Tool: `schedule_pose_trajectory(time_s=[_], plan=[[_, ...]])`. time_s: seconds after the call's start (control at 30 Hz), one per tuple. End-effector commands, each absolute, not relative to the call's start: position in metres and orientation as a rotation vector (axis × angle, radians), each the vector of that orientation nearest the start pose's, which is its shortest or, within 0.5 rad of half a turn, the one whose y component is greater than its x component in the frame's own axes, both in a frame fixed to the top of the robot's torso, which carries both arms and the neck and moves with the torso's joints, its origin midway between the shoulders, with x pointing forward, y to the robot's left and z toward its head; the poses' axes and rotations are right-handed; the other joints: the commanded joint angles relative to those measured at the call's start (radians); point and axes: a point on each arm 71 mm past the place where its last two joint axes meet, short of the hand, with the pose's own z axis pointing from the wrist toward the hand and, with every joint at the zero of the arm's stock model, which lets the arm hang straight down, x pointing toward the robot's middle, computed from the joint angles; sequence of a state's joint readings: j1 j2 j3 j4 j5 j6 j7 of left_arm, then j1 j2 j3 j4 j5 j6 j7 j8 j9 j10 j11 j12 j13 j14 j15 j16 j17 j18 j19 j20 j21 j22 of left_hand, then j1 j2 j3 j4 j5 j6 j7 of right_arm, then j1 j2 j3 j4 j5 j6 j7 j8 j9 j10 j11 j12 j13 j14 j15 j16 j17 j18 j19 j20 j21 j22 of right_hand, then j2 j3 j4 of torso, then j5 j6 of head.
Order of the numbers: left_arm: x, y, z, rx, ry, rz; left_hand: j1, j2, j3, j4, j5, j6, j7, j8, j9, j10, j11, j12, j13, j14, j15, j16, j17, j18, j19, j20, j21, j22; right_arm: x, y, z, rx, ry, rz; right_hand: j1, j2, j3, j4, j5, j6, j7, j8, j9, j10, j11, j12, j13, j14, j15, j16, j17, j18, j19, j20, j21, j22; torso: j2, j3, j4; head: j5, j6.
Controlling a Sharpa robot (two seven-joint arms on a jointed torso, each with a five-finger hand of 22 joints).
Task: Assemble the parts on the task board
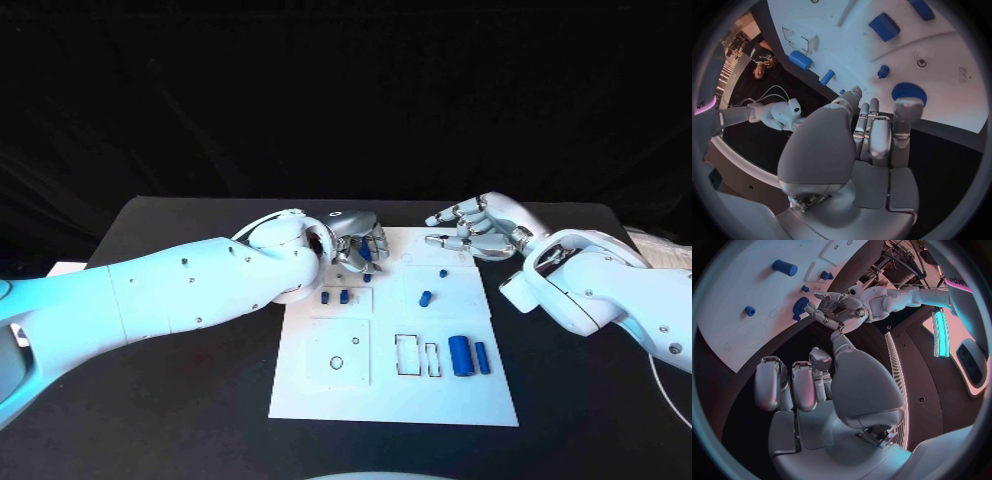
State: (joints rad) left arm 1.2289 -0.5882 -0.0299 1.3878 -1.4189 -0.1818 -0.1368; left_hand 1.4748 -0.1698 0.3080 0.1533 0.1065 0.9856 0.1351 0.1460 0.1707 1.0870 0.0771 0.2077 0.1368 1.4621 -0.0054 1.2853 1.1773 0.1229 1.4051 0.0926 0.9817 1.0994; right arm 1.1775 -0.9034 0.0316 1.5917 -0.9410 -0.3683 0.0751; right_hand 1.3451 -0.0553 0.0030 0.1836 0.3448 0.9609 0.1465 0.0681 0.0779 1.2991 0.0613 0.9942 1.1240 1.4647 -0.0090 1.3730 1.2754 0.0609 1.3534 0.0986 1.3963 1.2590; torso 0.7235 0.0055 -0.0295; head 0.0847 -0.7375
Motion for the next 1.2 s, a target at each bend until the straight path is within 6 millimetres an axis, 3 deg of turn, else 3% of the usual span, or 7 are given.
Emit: schedule_pose_trajectory(time_s=[0.03, 0.6, 1.2], plan=[[0.506, 0.102, -0.187, 0.358, 1.796, -0.649, -0.005, -0.013, 0.005, -0.001, 0.000, 0.014, -0.002, -0.007, -0.008, 0.011, -0.001, -0.007, -0.012, 0.038, -0.004, 0.019, 0.010, -0.016, 0.022, -0.003, 0.064, 0.052, 0.478, -0.209, -0.160, 0.278, 1.619, 1.049, 0.009, 0.004, -0.003, 0.000, 0.007, 0.006, 0.001, 0.004, 0.001, -0.002, -0.004, -0.004, -0.001, 0.043, -0.007, -0.004, -0.001, 0.012, -0.006, -0.003, -0.003, -0.001, 0.000, 0.0009, -0.0013, 0.001, -0.001], [0.508, 0.102, -0.196, 0.386, 1.875, -0.552, -0.016, -0.012, 0.004, -0.001, 0.001, 0.049, -0.002, -0.012, -0.020, 0.030, -0.002, -0.024, -0.033, 0.037, -0.007, -0.001, -0.046, -0.031, 0.050, -0.006, 0.152, 0.126, 0.477, -0.209, -0.160, 0.278, 1.619, 1.050, 0.009, 0.004, -0.003, 0.000, 0.007, 0.006, 0.001, 0.004, 0.001, -0.002, -0.004, -0.004, -0.001, 0.043, -0.007, -0.004, -0.001, 0.012, -0.006, -0.003, -0.003, -0.001, -0.001, 0.0005, 0.0009, -0.002, -0.006], [0.509, 0.098, -0.201, 0.394, 1.890, -0.548, 0.019, 0.009, 0.075, -0.031, 0.006, 0.092, -0.006, -0.018, -0.031, 0.084, -0.010, -0.046, -0.053, 0.037, -0.013, 0.011, -0.061, -0.037, 0.054, -0.009, 0.192, 0.164, 0.477, -0.208, -0.160, 0.276, 1.622, 1.051, 0.011, 0.005, -0.003, 0.000, 0.008, 0.007, 0.001, 0.004, 0.001, 0.000, -0.004, -0.001, 0.001, 0.044, -0.007, -0.003, 0.001, 0.012, -0.005, -0.003, -0.003, 0.000, -0.001, 0.0010, 0.0016, -0.002, -0.011]])
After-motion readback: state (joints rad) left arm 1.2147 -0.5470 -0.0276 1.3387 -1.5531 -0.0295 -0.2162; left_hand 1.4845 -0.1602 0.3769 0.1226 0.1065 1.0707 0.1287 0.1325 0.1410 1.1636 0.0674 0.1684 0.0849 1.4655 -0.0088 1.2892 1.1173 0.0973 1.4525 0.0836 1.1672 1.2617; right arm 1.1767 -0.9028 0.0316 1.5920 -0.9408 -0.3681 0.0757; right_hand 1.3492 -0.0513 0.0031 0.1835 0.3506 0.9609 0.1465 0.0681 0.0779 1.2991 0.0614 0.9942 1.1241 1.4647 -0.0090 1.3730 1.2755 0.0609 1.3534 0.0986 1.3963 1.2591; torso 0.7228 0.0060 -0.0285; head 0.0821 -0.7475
